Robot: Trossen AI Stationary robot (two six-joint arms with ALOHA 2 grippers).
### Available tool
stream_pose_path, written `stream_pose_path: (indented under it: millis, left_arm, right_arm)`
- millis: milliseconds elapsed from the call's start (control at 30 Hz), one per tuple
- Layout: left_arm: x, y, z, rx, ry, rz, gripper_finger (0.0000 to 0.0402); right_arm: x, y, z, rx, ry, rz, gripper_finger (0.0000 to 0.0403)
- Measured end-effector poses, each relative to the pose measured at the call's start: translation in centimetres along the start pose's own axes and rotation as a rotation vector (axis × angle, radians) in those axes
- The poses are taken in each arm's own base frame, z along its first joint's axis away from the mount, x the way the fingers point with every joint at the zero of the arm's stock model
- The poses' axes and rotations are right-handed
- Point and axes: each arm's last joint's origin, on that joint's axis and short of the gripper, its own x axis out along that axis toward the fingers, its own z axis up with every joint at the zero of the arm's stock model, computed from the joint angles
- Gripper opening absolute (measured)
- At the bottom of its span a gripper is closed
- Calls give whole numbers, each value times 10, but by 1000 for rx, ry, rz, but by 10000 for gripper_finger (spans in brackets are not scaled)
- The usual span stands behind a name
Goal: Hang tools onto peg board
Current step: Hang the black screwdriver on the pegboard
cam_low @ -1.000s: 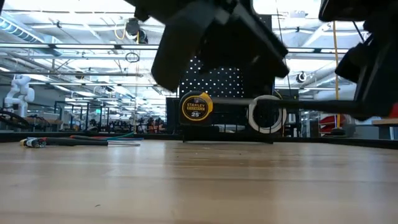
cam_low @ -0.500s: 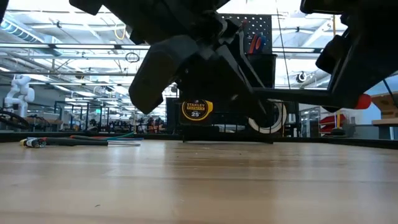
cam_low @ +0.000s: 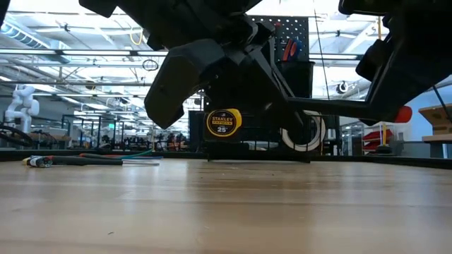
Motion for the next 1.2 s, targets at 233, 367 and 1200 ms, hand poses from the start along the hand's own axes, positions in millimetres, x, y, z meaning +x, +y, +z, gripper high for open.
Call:
stream_pose_path:
  millis: [233, 367, 1200]
  left_arm:
    - [1, 0, -4, 9, 28, -16, 23]
    - [0, 0, -5, 17, 41, -16, 22]
    - [-96, 26, -41, -174, -35, 31, 21]
  right_arm:
    - [0, -1, 0, 1, -3, -5, 35]
    - [0, -1, 1, -5, -7, -7, 38]
    - [-7, 12, 21, -140, -151, 25, 297]
